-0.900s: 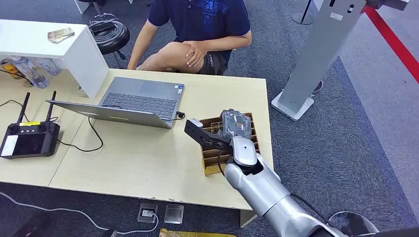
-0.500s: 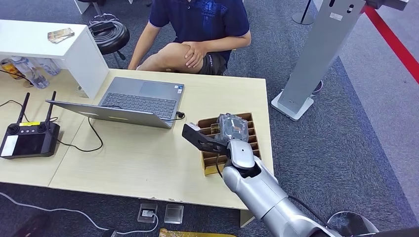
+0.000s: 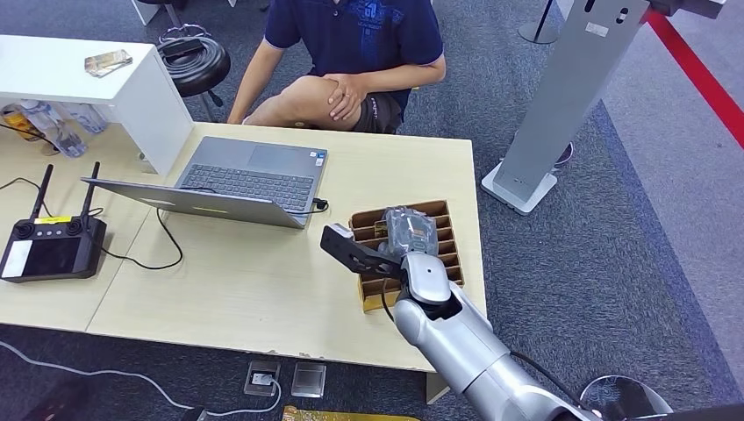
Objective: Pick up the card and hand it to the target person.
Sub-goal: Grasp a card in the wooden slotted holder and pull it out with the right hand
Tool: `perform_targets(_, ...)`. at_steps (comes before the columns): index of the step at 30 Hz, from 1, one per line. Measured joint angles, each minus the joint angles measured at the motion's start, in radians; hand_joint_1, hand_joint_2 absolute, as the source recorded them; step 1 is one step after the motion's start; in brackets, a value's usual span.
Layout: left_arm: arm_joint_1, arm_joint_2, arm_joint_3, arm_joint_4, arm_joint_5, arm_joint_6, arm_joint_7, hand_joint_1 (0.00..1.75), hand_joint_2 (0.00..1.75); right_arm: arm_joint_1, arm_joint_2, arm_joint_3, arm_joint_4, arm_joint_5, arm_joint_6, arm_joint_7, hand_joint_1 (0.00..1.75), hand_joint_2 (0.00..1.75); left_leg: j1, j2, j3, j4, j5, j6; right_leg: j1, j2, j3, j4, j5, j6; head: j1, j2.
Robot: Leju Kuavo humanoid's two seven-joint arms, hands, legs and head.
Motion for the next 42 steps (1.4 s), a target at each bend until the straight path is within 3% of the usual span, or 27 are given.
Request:
perform_targets(7,0.000,-0.001,0.000,0.000,0.002,0.009,0.006,0.00,0.00,0.000,0.000,0.001,0.004,-0.002,-0.010,-0.012,0.79,1.75,0.000,0.000,0.000,0.000,0.000,0.000,0.000,0.000,0.000,0.000,0.000,0.000,0.001,0.000)
perform_targets(13,0.000,-0.001,0.000,0.000,0.007,0.010,0.005,0.00,0.00,0.000,0.000,0.002,0.006,0.001,-0.024,-0.022,0.95,1.75,0.000,0.000,0.000,0.000,0.000,0.000,0.000,0.000,0.000,0.000,0.000,0.000,0.000,0.000)
perform_targets(20,0.000,-0.001,0.000,0.000,0.007,0.010,-0.001,0.00,0.00,-0.001,0.003,0.002,0.008,0.003,-0.038,-0.029,1.23,1.75,0.000,0.000,0.000,0.000,0.000,0.000,0.000,0.000,0.000,0.000,0.000,0.000,0.000,0.000)
perform_targets(27,0.000,-0.001,0.000,0.000,0.007,0.010,-0.002,0.00,0.00,-0.002,0.004,0.002,0.009,0.003,-0.044,-0.035,1.38,1.75,0.000,0.000,0.000,0.000,0.000,0.000,0.000,0.000,0.000,0.000,0.000,0.000,0.001,0.000)
perform_targets(32,0.000,-0.001,0.000,0.000,0.008,0.010,-0.002,0.00,0.00,-0.004,0.006,0.002,0.011,0.003,-0.048,-0.036,1.64,1.75,0.000,0.000,0.000,0.000,0.000,0.000,0.000,0.000,0.000,0.000,0.000,0.000,0.000,0.000)
perform_targets(42,0.001,-0.001,0.000,0.000,0.029,0.009,-0.004,0.00,0.00,-0.007,0.007,0.002,0.012,0.003,-0.046,-0.030,1.64,1.75,0.000,0.000,0.000,0.000,0.000,0.000,0.000,0.000,0.000,0.000,0.000,0.000,0.000,0.000)
